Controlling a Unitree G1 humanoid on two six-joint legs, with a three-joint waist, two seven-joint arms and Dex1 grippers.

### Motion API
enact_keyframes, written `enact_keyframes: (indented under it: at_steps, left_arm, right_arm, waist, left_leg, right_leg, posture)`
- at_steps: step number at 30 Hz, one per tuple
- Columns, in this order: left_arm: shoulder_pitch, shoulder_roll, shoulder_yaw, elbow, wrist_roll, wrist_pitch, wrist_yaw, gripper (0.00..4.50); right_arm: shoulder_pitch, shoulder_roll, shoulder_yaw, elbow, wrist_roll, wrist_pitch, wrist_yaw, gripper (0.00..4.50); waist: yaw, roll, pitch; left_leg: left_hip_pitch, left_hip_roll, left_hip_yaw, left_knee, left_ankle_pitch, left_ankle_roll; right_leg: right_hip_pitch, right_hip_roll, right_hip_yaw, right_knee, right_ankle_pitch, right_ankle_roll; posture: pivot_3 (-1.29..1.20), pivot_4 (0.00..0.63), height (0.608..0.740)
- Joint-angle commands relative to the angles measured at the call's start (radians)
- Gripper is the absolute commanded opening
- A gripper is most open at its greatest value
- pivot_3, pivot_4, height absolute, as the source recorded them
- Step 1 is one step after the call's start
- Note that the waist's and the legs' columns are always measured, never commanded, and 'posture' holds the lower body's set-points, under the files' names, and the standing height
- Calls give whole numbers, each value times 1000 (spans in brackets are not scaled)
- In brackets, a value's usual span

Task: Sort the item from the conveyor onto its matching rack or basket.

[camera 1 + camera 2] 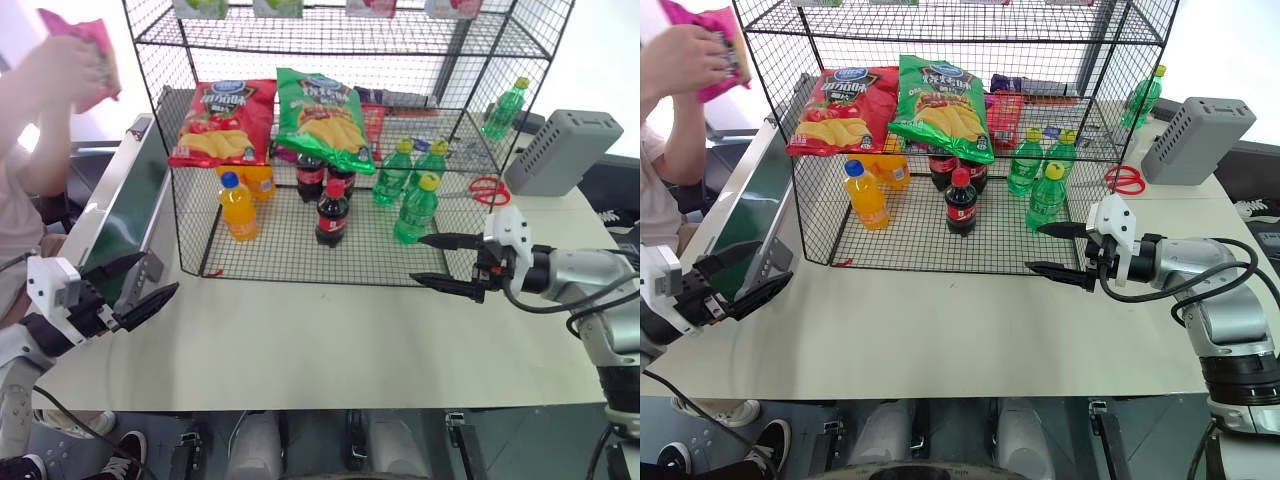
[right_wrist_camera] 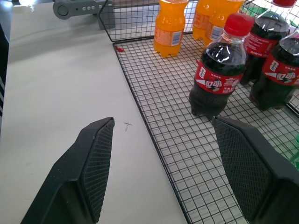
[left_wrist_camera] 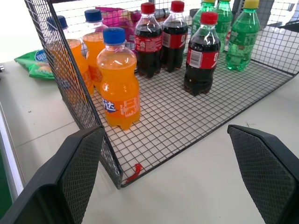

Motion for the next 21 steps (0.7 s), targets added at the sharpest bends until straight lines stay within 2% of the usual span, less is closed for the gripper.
enact_keyframes:
  at_steps: [1, 11, 21]
  left_arm:
    - [-20, 17, 20, -28, -13, -2, 5, 4500]
    - [-50, 18, 9, -22, -18, 19, -6, 4500]
    - [-30, 19, 46, -37, -54, 70, 0, 4500]
  right_arm:
    - [0, 4, -10, 6, -19, -54, 8, 3463]
    - [4, 14, -15, 3, -25, -75, 1, 3463]
    - [-24, 44, 0, -86, 31, 20, -34, 3463]
  waist:
    - [0, 0, 0]
    - [-1, 0, 0]
    - [-1, 0, 0]
  left_leg:
    - [0, 0, 0, 0, 0, 0]
    - [0, 0, 0, 0, 0, 0]
    - [0, 0, 0, 0, 0, 0]
  right_leg:
    - [0, 0, 0, 0, 0, 0]
    - [0, 0, 0, 0, 0, 0]
    - [0, 0, 0, 0, 0, 0]
  posture:
    - [0, 150, 740]
    - [0, 150, 740]
    - [0, 150, 740]
